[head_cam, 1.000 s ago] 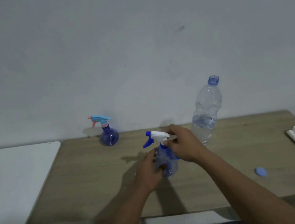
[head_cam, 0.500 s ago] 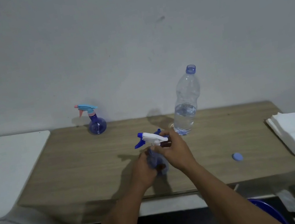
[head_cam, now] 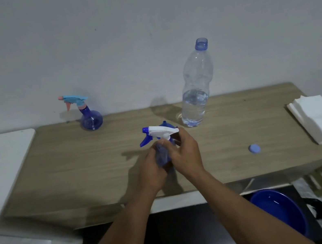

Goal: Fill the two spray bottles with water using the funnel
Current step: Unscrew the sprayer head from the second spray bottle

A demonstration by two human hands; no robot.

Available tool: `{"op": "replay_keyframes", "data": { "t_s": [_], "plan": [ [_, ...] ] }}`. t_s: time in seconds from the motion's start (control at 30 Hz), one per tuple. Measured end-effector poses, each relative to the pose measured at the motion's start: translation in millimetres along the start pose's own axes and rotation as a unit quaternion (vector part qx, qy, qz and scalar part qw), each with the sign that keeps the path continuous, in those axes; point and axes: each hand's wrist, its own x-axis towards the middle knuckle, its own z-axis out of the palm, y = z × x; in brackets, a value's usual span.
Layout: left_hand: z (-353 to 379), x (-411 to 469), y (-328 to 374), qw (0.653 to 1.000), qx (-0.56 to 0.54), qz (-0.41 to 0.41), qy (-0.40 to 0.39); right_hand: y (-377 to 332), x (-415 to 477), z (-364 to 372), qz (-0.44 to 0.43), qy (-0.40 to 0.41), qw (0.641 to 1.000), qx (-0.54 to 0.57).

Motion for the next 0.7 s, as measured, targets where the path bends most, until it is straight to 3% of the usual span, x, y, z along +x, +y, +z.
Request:
{"op": "replay_keyframes", "data": {
  "t_s": [0.23, 0.5, 0.7],
  "plan": [
    [3.8, -0.9, -1.0, 1.000, -0.006, 0.005, 0.025, 4.8, -2.7, 0.4, -0.043, -0.007, 0.999, -0.018],
    [-0.2, -2.7, -6.4, 1.000, -0.005, 0.013, 0.019, 10.3, 3.0, 5.5, -0.019, 0.000, 1.000, -0.023],
    [0.8, 3.5, -13.7, 0.999, -0.038, -0.017, 0.017, 14.0, 11.0, -9.4, -0.040, -0.104, 0.993, -0.035]
  ]
}}
